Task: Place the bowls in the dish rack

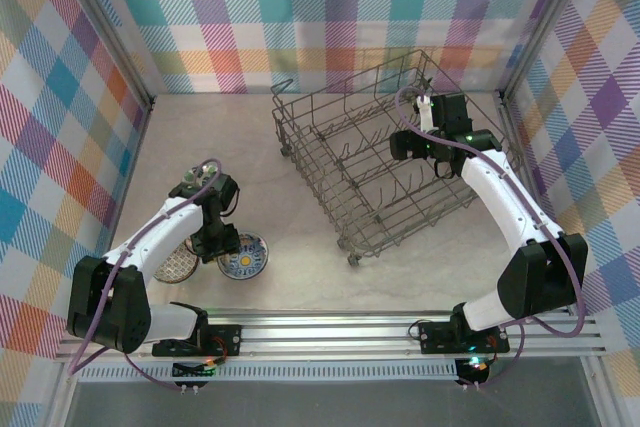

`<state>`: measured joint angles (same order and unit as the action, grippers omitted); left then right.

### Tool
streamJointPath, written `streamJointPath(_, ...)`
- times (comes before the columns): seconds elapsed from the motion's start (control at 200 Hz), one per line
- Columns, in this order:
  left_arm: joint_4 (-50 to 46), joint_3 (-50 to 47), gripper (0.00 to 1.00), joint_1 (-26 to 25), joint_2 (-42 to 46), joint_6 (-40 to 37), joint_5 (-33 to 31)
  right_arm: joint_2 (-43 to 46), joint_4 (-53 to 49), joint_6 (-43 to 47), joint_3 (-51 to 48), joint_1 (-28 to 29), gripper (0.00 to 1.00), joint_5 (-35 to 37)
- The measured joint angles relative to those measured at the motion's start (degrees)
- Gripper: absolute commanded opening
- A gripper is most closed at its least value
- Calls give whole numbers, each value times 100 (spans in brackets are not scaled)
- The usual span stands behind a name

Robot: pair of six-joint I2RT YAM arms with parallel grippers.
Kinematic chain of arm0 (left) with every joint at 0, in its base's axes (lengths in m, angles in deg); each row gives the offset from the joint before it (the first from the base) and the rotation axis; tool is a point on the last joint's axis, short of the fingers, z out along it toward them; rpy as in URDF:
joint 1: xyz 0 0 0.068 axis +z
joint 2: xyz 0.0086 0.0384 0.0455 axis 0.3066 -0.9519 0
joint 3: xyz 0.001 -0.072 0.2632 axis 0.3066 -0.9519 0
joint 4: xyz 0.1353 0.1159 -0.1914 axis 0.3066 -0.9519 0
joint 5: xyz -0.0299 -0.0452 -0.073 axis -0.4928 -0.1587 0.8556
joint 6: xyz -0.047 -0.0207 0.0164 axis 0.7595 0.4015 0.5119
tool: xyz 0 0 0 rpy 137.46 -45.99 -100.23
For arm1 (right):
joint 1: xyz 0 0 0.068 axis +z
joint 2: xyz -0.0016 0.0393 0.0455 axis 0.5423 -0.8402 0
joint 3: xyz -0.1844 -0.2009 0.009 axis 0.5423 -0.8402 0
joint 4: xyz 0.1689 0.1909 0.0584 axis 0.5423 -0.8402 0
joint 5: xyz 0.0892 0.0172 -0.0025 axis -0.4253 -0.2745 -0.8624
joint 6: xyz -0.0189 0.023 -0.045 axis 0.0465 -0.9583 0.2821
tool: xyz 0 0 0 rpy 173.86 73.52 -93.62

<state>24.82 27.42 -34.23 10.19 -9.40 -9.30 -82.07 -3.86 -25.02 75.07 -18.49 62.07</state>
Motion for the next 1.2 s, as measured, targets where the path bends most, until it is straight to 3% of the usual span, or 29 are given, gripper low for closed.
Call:
streamJointPath(0.61,149,-160,27,-262,372,203,216,44,0,-2,-9,0,99,-26)
streamJointPath(0.79,142,-160,35,-273,533,310,210,92,0,-2,-15,0,99,-52)
streamJointPath(1.2,144,-173,38,-273,741,459,195,142,4,-4,-90,0,99,-68)
